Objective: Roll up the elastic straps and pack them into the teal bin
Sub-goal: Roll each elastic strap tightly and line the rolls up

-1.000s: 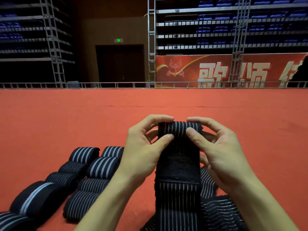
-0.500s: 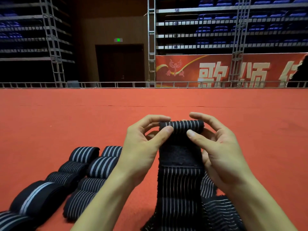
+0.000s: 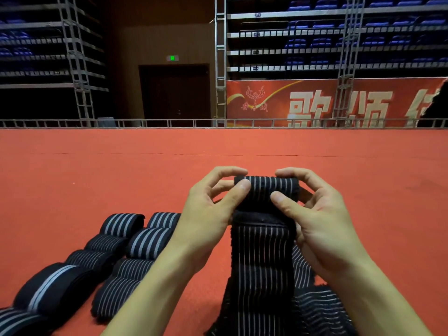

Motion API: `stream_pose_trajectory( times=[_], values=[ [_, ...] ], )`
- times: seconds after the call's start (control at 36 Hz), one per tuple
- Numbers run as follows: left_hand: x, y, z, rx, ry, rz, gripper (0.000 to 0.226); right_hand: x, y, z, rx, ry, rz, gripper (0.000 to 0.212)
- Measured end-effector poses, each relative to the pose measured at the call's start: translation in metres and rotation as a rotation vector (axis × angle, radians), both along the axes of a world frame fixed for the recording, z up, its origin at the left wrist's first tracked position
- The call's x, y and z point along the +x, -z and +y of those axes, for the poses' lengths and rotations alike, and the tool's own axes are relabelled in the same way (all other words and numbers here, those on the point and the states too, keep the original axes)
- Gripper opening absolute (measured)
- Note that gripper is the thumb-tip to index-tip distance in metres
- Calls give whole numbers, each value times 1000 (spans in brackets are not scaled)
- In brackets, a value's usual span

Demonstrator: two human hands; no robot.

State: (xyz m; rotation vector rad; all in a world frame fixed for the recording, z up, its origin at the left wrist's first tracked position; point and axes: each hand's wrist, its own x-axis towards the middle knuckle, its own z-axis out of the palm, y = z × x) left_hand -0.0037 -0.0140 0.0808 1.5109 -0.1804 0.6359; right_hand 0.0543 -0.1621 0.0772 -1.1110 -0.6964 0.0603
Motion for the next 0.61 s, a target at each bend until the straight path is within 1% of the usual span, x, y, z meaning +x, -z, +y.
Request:
stream_pose_trajectory(
  times=[0.06,0.11,0.17,0.28,0.36,0.44,0.5,0.53,0.58,0.61],
  values=[
    [1,1,0,14,-13,-25,17,0,0,0,10,-12,15,29],
    [1,1,-1,27,-38,-70,16,-1,-1,0,27,-25,58,35],
    [1,1,0,11,-42,-119,21,-2,-2,0,24,-42,89,39],
    [0,1,2,9,-21,-188,34,-3,-3,1,-50,-72,100,38],
    [0,1,1,46,-16,-208,39,-4,-2,2,-55,-20,98,41],
    [1,2,1,62,-6,-190,36,-1,0,3,-34,22,79,33],
    [2,3,2,53,23,-154,29,0,1,2,-22,23,73,31],
    [2,3,2,39,43,-125,26,0,1,2,-19,19,64,32],
    [0,2,2,-2,71,-47,28,0,2,2,-28,13,27,42],
    [-1,1,1,-18,74,-4,31,0,2,2,-30,15,15,41]
  ],
)
